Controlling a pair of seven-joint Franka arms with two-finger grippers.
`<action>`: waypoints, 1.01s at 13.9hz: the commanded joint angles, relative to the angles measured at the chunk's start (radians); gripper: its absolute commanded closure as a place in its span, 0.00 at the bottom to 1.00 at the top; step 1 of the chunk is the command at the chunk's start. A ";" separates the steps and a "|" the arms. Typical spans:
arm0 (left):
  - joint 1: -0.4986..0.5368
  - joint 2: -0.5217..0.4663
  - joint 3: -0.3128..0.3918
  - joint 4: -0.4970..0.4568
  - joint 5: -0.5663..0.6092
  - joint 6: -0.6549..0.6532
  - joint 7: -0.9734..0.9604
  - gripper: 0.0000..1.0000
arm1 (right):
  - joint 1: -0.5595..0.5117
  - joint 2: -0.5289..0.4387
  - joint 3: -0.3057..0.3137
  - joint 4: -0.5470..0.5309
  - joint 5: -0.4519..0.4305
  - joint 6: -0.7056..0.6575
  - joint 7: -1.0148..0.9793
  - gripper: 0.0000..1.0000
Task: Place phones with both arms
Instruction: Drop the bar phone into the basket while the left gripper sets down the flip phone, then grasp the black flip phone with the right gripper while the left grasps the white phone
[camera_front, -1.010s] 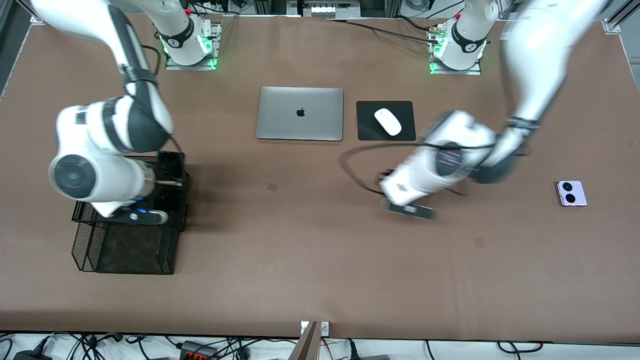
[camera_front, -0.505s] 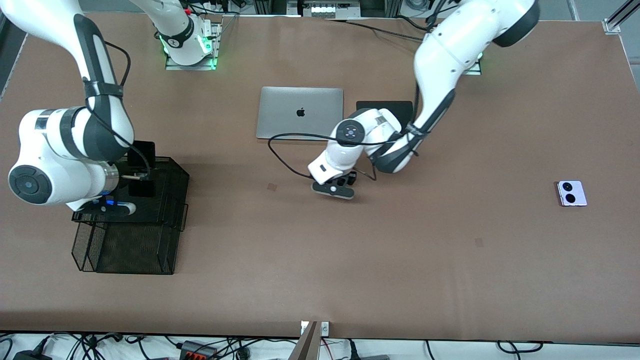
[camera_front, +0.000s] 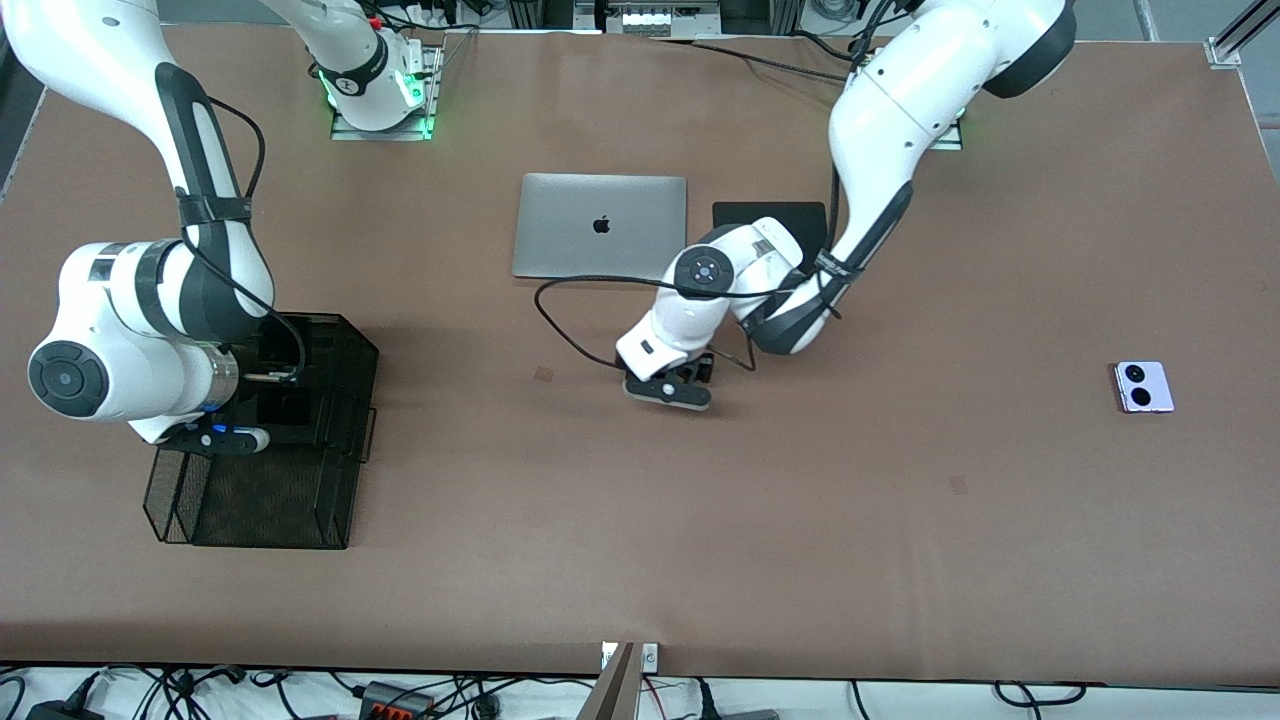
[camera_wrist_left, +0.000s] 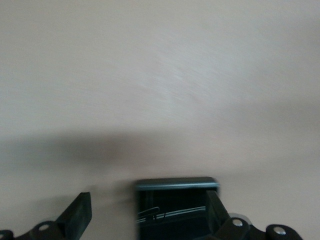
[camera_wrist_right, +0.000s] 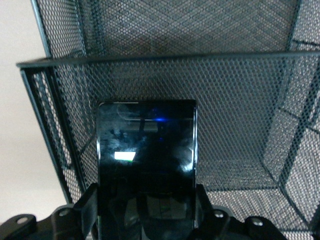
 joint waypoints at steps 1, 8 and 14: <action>0.060 -0.157 -0.001 -0.019 0.003 -0.250 0.009 0.00 | -0.015 0.002 0.018 -0.007 -0.010 0.021 -0.013 0.39; 0.432 -0.286 0.017 -0.018 0.008 -0.646 0.294 0.00 | 0.004 -0.044 0.033 0.073 -0.010 -0.018 -0.023 0.00; 0.779 -0.231 0.019 -0.013 0.011 -0.612 0.548 0.00 | 0.224 -0.023 0.045 0.093 0.015 0.073 0.044 0.00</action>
